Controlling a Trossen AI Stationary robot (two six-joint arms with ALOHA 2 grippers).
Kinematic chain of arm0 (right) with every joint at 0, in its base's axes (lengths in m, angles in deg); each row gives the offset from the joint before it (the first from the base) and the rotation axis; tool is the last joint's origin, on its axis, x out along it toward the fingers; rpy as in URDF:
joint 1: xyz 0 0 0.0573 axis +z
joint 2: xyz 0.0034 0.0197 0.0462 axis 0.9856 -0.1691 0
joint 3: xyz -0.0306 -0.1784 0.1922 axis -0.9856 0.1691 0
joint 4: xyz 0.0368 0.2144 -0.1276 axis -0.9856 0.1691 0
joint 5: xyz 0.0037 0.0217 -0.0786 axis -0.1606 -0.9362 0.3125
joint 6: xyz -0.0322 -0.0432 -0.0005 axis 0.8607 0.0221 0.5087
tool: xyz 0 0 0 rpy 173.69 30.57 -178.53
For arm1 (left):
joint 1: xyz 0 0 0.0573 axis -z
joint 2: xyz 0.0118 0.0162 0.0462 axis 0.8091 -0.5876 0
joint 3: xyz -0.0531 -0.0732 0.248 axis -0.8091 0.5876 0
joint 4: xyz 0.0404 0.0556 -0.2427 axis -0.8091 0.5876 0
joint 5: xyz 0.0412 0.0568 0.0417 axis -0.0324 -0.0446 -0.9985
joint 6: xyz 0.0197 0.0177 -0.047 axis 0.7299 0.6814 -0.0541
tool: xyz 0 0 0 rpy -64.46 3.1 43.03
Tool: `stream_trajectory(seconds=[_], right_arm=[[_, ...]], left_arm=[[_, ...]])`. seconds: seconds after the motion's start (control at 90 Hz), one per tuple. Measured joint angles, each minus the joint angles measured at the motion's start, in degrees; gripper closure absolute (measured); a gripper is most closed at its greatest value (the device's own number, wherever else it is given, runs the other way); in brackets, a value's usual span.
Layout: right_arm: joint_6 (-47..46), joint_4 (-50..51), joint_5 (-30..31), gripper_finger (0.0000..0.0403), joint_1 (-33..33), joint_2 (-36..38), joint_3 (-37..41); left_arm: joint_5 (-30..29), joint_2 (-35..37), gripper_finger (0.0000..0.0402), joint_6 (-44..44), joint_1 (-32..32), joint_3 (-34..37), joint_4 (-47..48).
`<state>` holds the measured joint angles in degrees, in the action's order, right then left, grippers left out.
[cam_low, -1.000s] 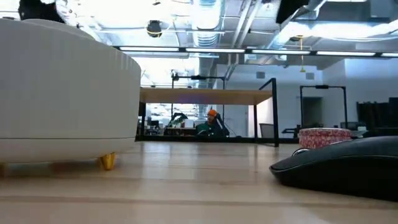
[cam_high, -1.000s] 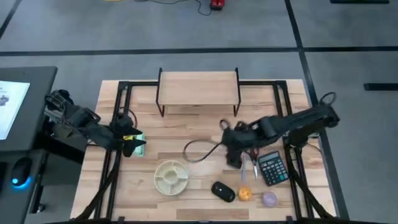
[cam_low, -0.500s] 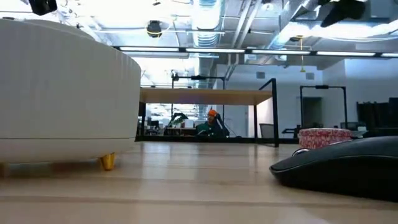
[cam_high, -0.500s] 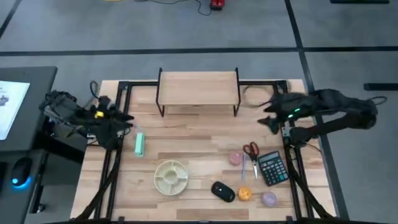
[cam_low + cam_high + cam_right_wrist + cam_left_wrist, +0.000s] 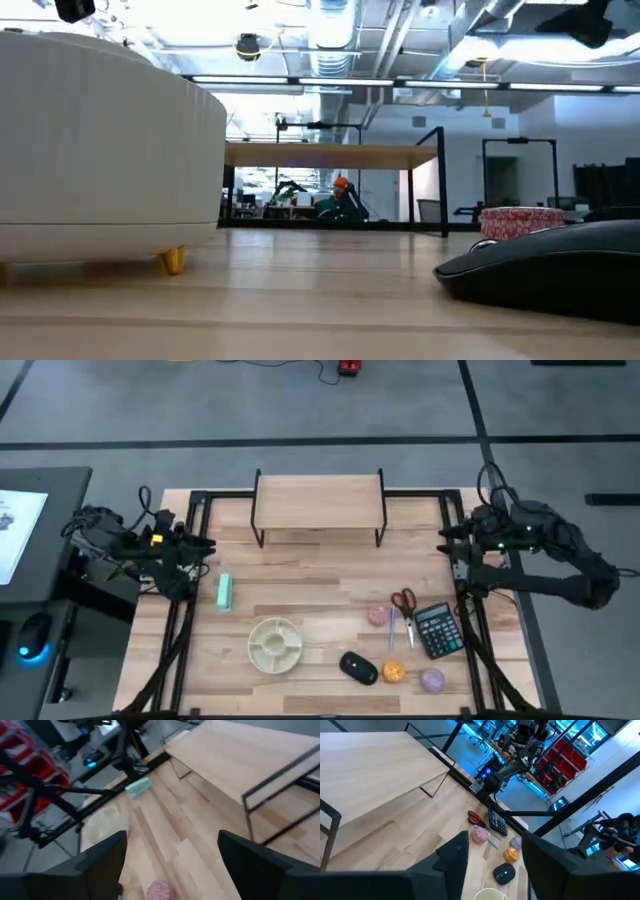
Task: Stock shelves
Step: Return to Home Position
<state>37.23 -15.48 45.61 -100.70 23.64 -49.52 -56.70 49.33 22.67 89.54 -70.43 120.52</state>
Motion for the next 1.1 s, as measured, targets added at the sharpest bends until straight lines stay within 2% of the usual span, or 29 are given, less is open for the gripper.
stream_trajectory(seconds=[0.122,0.333,0.411,0.567,0.644,0.744,0.833,0.978,1.1], right_arm=[[1.5,-0.7,-3.8,0.0101,-2.2,2.4,3.3],[5.1,-0.9,-4.6,0.0118,-4.8,8.1,5.0],[5.2,-0.7,-4.6,0.0126,-4.9,10.7,5.0],[3.8,0.6,-3.2,0.0137,-4.8,13.8,5.1],[2.6,-0.2,-3.1,0.0142,-4.7,14.8,6.5],[1.2,-1.3,-3.2,0.0150,-4.7,15.5,9.3],[1.1,-1.9,-3.2,0.0160,-4.7,15.4,10.9],[1.4,-4.9,-3.9,0.0177,-4.7,15.5,12.7],[1.7,-4.5,-4.1,0.0195,-4.7,15.6,12.8]], left_arm=[[-2.0,0.3,0.0295,2.9,0.0,1.5,-4.1],[-4.7,2.7,0.0367,4.8,0.0,6.5,-12.1],[-5.0,3.1,0.0392,4.9,-0.3,10.0,-18.8],[-4.5,1.7,0.0398,10.4,-2.3,17.1,-35.1],[-6.9,0.6,0.0401,15.2,-3.7,18.8,-38.4],[-8.4,1.1,0.0401,20.2,-4.7,17.9,-37.5],[-8.2,3.1,0.0402,20.8,-4.7,15.2,-32.1],[-7.2,6.8,0.0402,16.7,-4.7,11.6,-19.9],[-4.1,9.4,0.0402,12.8,-4.7,11.5,-15.3]])
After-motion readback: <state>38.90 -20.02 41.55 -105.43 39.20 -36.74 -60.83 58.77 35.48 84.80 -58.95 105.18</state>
